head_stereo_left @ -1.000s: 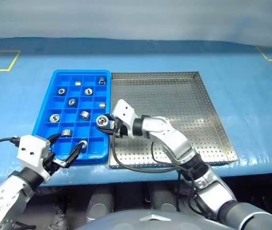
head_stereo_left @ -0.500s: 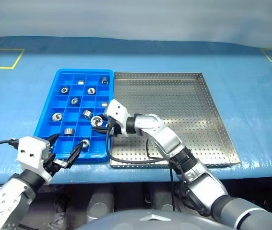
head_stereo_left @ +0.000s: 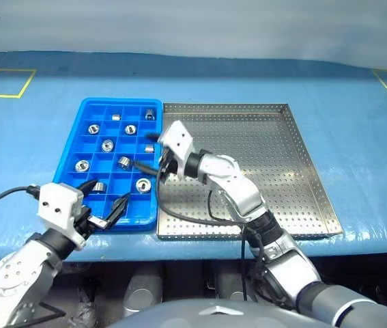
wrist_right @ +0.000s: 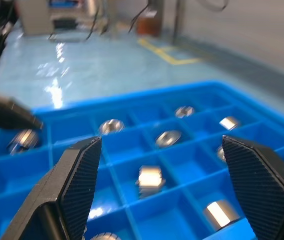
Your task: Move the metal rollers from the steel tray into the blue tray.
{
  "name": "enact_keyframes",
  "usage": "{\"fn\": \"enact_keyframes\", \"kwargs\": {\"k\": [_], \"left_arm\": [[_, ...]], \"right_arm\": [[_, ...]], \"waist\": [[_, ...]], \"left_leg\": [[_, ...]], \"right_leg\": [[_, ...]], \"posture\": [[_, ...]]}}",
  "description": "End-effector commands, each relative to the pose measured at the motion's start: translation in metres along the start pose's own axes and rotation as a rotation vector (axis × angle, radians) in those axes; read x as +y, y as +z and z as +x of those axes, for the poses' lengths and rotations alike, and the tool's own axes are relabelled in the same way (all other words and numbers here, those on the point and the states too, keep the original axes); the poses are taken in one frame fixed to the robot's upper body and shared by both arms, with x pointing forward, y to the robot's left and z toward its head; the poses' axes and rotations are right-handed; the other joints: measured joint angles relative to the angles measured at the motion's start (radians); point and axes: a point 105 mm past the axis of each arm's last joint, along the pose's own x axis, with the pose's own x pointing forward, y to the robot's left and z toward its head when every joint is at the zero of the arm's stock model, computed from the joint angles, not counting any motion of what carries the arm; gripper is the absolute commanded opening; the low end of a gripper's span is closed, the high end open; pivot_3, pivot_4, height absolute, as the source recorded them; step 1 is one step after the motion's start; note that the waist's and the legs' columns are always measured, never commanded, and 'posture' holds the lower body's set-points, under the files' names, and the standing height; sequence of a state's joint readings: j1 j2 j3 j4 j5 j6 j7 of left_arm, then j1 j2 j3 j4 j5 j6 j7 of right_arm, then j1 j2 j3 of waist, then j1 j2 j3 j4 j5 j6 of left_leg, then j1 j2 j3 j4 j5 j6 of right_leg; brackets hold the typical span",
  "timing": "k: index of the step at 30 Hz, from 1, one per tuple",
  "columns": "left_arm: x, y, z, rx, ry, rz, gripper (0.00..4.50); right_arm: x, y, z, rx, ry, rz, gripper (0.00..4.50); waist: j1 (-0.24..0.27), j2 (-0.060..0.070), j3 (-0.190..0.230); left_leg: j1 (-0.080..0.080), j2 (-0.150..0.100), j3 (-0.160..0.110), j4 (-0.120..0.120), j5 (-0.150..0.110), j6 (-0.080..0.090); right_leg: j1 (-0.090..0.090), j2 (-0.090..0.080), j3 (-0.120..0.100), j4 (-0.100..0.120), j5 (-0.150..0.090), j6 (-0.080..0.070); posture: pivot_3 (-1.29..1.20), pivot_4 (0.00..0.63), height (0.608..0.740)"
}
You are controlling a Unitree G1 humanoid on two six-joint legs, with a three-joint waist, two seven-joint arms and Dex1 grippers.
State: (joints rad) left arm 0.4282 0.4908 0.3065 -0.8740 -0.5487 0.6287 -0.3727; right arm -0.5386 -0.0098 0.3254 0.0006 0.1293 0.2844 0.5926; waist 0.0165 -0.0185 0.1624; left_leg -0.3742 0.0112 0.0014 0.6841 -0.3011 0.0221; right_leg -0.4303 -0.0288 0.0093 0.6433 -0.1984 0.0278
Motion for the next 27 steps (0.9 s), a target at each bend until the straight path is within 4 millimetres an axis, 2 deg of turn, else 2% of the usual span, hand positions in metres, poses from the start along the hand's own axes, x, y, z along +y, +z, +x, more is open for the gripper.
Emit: {"fn": "enact_keyframes", "kwargs": {"k": [1, 3, 5, 8, 14, 18, 19, 21, 27], "left_arm": [[-0.01, 0.012, 0.015, -0.059, -0.075, 0.021, 4.5], [-0.012, 0.015, 0.022, -0.072, -0.105, 0.027, 4.5], [-0.016, 0.02, 0.036, -0.105, -0.152, 0.039, 4.5], [-0.024, 0.025, 0.053, -0.141, -0.219, 0.053, 4.5], [-0.032, 0.027, 0.077, -0.158, -0.292, 0.086, 4.5], [-0.037, 0.028, 0.089, -0.166, -0.314, 0.099, 4.5], [-0.039, 0.029, 0.092, -0.17, -0.319, 0.101, 4.5], [-0.042, 0.031, 0.096, -0.178, -0.331, 0.104, 4.5], [-0.052, 0.034, 0.105, -0.198, -0.361, 0.113, 4.5]], "right_arm": [[-0.028, 0.033, -0.024, -0.131, -0.141, -0.074, 4.05], [-0.039, 0.033, -0.037, -0.114, -0.177, -0.081, 4.05], [-0.06, 0.029, -0.061, -0.056, -0.262, -0.102, 4.05], [-0.077, 0.021, -0.089, 0.029, -0.336, -0.145, 4.05], [-0.084, 0.001, -0.138, 0.216, -0.376, -0.186, 4.05], [-0.082, -0.006, -0.155, 0.255, -0.395, -0.147, 4.05], [-0.081, -0.008, -0.157, 0.262, -0.395, -0.145, 4.23], [-0.082, -0.008, -0.159, 0.251, -0.422, -0.145, 4.5], [-0.089, -0.015, -0.162, 0.258, -0.519, -0.15, 4.5]], "waist": [[-0.001, 0.0, 0.0], [-0.01, 0.0, 0.0], [-0.019, 0.0, 0.0], [-0.032, 0.001, 0.0], [-0.097, 0.001, 0.0], [-0.135, 0.001, 0.0], [-0.144, 0.001, 0.0], [-0.157, 0.001, 0.0], [-0.187, 0.001, 0.0]], "left_leg": [[0.0, 0.0, 0.0, 0.0, 0.0, 0.0], [0.0, -0.001, 0.0, 0.0, 0.0, 0.0], [0.0, -0.001, 0.001, 0.0, 0.0, 0.001], [0.0, -0.001, 0.001, 0.0, 0.0, 0.001], [0.0, -0.001, 0.004, 0.0, -0.002, 0.003], [-0.001, -0.001, 0.005, 0.0, -0.002, 0.004], [0.0, -0.001, 0.005, 0.0, -0.002, 0.004], [0.0, -0.001, 0.005, 0.001, -0.002, 0.004], [-0.001, -0.001, 0.005, 0.004, -0.003, 0.005]], "right_leg": [[0.0, 0.0, 0.0, 0.0, 0.0, 0.0], [0.001, -0.001, 0.0, -0.001, 0.0, 0.001], [0.0, -0.001, 0.001, -0.001, 0.001, 0.001], [0.0, -0.001, 0.001, -0.001, 0.001, 0.001], [-0.001, 0.0, 0.003, -0.001, 0.004, 0.006], [-0.001, 0.001, 0.004, -0.001, 0.004, 0.007], [-0.001, 0.001, 0.005, -0.001, 0.004, 0.008], [-0.001, 0.001, 0.005, -0.001, 0.005, 0.009], [0.0, 0.001, 0.007, -0.001, 0.007, 0.012]], "posture": [[0.01, 0.15, 0.74], [-0.03, 0.15, 0.74], [-0.08, 0.15, 0.74], [-0.15, 0.15, 0.74], [-0.24, 0.15, 0.74], [-0.27, 0.15, 0.74], [-0.27, 0.15, 0.74], [-0.28, 0.15, 0.74], [-0.28, 0.15, 0.74]]}}
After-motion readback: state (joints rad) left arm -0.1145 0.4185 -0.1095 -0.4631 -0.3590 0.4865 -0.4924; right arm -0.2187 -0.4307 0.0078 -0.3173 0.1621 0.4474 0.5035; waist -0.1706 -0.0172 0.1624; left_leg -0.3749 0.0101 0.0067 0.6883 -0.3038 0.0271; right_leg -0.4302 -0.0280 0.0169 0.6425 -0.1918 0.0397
